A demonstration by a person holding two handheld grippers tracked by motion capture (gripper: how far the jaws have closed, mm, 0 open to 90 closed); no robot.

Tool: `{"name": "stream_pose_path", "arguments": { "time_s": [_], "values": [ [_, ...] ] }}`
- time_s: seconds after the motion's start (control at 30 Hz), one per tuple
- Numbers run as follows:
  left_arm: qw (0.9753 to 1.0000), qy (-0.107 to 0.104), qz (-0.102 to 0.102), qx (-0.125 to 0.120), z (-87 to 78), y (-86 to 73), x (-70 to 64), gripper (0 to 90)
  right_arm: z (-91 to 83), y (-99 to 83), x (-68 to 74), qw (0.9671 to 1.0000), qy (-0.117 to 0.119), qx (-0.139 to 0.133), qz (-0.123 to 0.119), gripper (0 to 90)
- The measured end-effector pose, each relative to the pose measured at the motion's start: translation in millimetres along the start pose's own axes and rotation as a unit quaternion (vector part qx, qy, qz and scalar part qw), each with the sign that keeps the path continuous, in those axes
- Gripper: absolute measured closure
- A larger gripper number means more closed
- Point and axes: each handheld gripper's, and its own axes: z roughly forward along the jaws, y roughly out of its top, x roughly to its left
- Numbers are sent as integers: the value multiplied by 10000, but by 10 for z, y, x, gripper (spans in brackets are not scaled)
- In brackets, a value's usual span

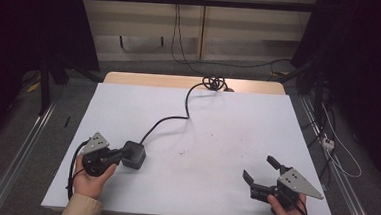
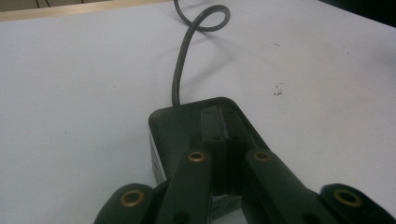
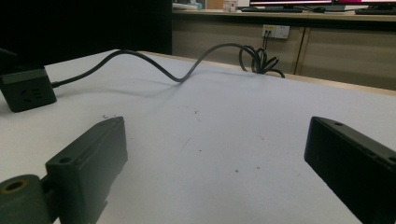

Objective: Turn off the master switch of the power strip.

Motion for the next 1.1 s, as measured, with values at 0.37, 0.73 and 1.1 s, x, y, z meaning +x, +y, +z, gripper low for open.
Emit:
{"name": "stream_pose_path", "arguments": {
  "time_s": [0.37,0.73,1.1],
  "values": [
    [10000,37,15,-21,-5,-10,-18,900,-4,-1,-6,10000,-4,1,-28,51],
    [9999,119,67,-19,-10,-13,-44,900,-11,-3,-11,10000,-23,-10,19,52],
    [9997,191,177,48,-30,-18,-117,900,-14,0,-16,10000,-34,-16,10,52]
  ]
}}
